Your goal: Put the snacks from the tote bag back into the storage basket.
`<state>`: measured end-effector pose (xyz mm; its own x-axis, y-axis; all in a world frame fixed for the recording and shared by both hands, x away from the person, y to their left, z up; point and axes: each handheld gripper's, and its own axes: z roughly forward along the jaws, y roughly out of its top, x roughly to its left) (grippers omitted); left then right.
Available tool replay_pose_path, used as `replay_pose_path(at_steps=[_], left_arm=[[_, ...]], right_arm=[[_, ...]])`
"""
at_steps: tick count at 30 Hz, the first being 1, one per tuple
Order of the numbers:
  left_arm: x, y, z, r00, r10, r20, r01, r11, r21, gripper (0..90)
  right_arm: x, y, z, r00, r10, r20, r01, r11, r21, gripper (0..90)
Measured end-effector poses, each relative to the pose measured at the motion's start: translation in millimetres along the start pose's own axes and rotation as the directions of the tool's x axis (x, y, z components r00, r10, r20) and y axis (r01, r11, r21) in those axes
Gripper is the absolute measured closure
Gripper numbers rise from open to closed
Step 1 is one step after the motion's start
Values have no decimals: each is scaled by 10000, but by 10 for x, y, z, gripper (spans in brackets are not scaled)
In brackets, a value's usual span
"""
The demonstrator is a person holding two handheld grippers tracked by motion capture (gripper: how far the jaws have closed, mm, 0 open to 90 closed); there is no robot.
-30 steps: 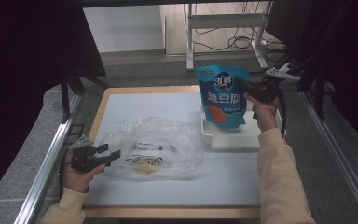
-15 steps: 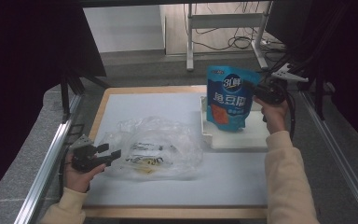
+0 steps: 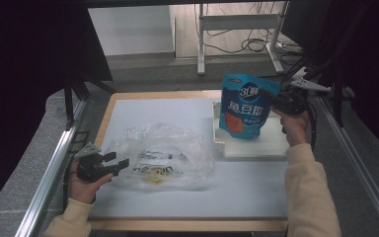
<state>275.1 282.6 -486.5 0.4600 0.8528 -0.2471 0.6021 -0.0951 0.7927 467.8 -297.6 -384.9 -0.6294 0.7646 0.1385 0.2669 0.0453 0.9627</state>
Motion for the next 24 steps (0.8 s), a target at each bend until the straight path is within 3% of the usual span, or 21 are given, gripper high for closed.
replay_pose_path(at_steps=[5, 9, 17, 24], left_arm=[[-10, -2, 19, 10000, 33, 26, -33, 10000, 38, 324], [-14, -4, 23, 10000, 43, 27, -43, 10000, 61, 324], [-12, 10, 16, 10000, 30, 23, -30, 10000, -12, 324], [-35, 6, 21, 10000, 80, 52, -80, 10000, 7, 324]], right_arm=[[96, 8, -71, 9976, -127, 676, 120, 9999, 99, 586], [119, -37, -109, 9924, 53, 1229, -113, 9988, 483, 472], [150, -222, -278, 9832, 346, 1793, -526, 9939, 969, 414], [260, -423, -470, 9858, 304, 1652, -484, 9932, 1060, 410]])
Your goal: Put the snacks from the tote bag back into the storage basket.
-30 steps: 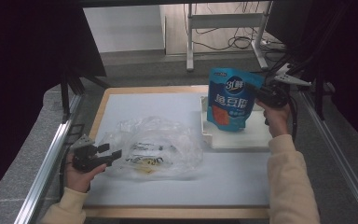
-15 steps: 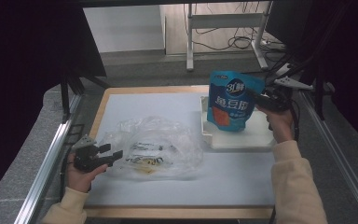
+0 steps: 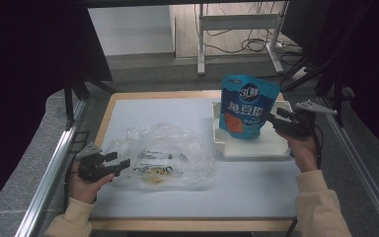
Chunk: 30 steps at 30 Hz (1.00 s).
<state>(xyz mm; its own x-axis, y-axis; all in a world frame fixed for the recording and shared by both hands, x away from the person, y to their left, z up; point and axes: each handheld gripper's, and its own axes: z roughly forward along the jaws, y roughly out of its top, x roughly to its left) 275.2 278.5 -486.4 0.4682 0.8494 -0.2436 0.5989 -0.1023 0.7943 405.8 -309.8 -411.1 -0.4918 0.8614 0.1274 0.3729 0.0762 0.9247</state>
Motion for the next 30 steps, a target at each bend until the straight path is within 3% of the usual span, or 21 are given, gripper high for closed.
replay_pose_path(at_steps=[6, 14, 19, 24, 30], left_arm=[[-6, 1, -4, 10000, -9, 10, 9, 10000, -8, 324], [-13, -3, -3, 10000, 14, 0, -14, 10000, 6, 324], [-27, -8, -11, 10000, 69, 6, -69, 10000, 5, 324], [-26, -9, -35, 10000, 36, 2, -36, 10000, -75, 324], [-34, -15, -38, 10000, 63, -26, -63, 10000, -33, 324]], right_arm=[[110, -110, -89, 9999, -65, -149, 65, 10000, -49, 409], [473, -303, -106, 9926, -453, -1124, 462, 9989, 56, 409], [721, -409, 17, 9815, -674, -1793, 742, 9967, 314, 403], [977, -507, 153, 9644, -742, -2539, 883, 9951, 445, 400], [1240, -617, 285, 9446, -1045, -3112, 1289, 9899, 589, 396]])
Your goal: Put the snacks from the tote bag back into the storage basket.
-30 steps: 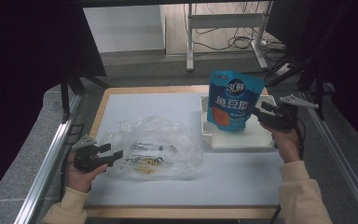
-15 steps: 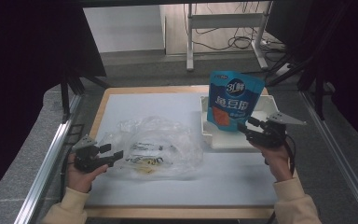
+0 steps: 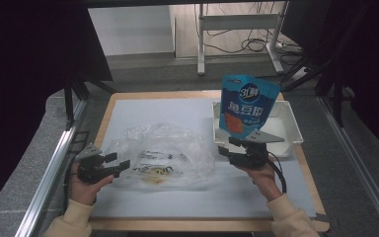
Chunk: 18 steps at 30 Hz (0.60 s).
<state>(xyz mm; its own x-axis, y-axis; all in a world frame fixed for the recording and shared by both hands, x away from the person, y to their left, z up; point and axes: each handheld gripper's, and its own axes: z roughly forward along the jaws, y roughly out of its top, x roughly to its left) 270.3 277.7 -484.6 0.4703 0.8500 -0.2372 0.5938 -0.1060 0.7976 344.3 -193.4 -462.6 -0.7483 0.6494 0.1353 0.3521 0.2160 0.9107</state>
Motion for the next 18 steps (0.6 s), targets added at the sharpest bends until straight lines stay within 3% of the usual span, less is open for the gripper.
replay_pose_path(at_steps=[6, 18], left_arm=[[-6, -6, -9, 10000, 50, -18, -50, 10000, -7, 324], [-5, -3, 39, 10000, 76, 19, -76, 9999, 108, 324]], right_arm=[[139, -59, 99, 9986, -283, -451, 289, 9995, 117, 395], [108, -93, 82, 9985, -207, -517, 212, 9997, 107, 391]])
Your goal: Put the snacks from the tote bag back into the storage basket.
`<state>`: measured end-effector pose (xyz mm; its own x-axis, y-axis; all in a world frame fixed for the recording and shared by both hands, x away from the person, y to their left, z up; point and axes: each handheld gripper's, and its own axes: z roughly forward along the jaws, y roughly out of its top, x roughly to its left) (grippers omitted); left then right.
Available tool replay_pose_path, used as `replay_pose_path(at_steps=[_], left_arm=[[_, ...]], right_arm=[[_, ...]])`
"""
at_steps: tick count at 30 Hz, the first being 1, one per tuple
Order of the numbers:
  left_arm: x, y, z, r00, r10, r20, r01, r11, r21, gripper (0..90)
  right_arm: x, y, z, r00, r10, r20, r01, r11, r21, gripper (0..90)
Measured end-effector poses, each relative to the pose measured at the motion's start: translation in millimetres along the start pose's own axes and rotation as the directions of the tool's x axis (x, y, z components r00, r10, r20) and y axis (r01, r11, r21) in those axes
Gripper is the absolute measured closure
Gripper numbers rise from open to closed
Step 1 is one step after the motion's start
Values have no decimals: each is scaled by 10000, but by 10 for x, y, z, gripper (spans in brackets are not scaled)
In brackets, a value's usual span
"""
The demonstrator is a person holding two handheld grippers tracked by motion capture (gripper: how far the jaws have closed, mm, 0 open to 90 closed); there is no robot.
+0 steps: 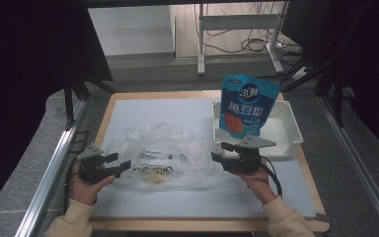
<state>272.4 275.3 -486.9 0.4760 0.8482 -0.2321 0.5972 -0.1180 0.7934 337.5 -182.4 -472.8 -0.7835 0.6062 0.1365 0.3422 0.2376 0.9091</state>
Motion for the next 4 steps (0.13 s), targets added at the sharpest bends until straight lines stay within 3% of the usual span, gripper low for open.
replay_pose_path(at_steps=[4], left_arm=[[0, 1, 3, 10000, 7, 19, -7, 10000, 9, 324]], right_arm=[[-16, -3, -19, 10000, 76, -6, -76, 10000, -54, 389]])
